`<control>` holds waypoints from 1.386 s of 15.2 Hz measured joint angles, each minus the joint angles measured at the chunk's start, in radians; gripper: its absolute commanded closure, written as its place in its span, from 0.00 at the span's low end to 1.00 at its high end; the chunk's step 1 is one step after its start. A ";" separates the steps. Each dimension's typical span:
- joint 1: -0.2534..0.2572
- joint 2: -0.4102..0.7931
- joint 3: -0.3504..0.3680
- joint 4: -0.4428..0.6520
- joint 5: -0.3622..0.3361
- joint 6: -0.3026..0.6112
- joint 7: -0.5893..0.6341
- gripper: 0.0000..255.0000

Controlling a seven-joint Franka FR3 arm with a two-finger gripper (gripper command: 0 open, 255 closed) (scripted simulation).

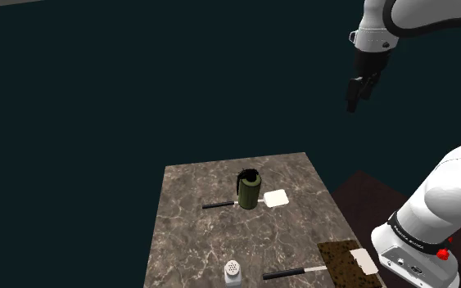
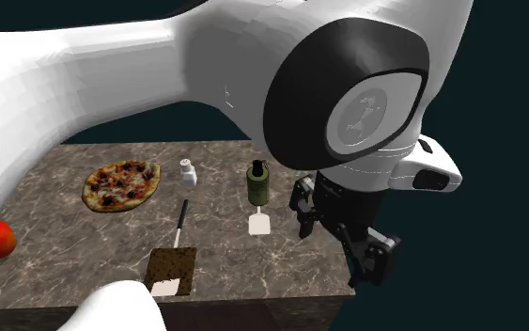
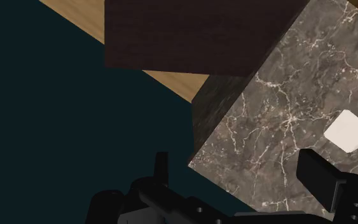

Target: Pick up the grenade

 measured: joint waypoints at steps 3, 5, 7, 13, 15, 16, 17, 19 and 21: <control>0.010 -0.004 0.018 -0.024 0.021 0.023 0.025 0.00; 0.027 0.010 0.049 -0.044 0.055 0.061 0.064 0.00; 0.043 0.018 0.078 -0.063 0.088 0.096 0.101 0.00; 0.104 0.072 0.189 -0.106 0.198 0.222 0.231 0.00; 0.118 0.107 0.220 -0.109 0.225 0.272 0.264 0.00; 0.126 0.127 0.238 -0.111 0.240 0.300 0.284 0.00; 0.135 0.145 0.258 -0.100 0.254 0.316 0.306 0.00; 0.153 0.196 0.305 -0.080 0.284 0.362 0.358 0.00; 0.163 0.238 0.339 -0.078 0.304 0.416 0.393 0.00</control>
